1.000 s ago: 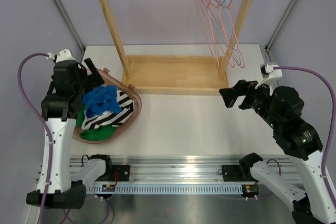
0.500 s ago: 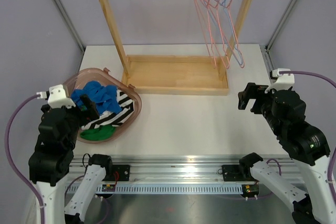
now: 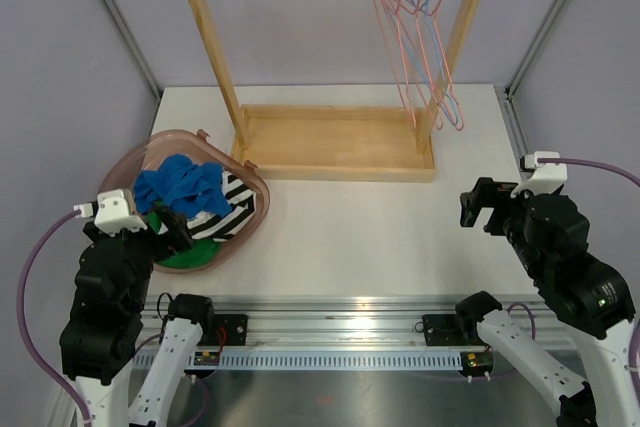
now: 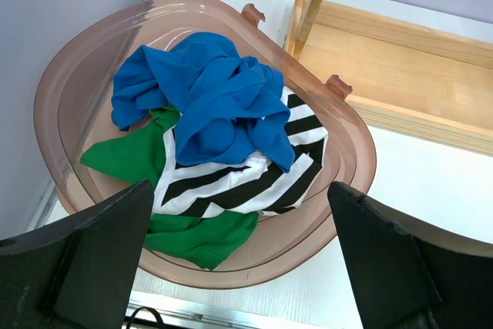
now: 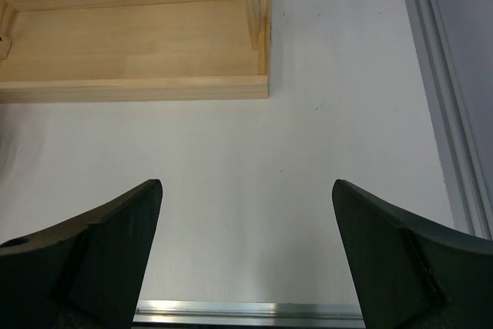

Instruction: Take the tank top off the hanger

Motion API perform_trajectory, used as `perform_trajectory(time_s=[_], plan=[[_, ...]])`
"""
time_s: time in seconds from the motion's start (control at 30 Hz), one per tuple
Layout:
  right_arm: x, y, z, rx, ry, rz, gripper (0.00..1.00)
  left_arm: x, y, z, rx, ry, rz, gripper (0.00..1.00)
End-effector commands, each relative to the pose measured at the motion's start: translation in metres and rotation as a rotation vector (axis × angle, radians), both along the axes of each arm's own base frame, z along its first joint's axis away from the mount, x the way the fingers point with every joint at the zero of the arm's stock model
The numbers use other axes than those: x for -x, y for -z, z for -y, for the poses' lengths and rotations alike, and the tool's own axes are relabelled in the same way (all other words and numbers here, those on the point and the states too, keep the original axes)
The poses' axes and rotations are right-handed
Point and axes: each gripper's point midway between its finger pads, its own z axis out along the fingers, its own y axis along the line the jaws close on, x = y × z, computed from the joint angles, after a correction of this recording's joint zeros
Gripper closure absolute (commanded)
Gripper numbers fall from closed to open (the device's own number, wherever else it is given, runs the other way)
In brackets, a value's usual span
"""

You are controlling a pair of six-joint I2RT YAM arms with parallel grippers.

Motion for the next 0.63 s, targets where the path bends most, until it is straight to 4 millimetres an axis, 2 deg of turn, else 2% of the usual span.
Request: perform_trajectory(time_s=[0.0, 0.33, 0.6], plan=[[-0.005, 0.003, 0.004, 0.014, 0.025, 0.013, 0.00, -0.005, -0.006, 0.006, -0.007, 0.039, 0.037, 0.01], [-0.016, 0.004, -0.006, -0.006, 0.015, 0.007, 0.00, -0.017, -0.010, 0.013, 0.011, 0.065, 0.082, 0.01], [-0.017, 0.000, -0.009, -0.024, 0.001, 0.020, 0.00, -0.019, -0.011, 0.013, 0.006, 0.065, 0.082, 0.01]])
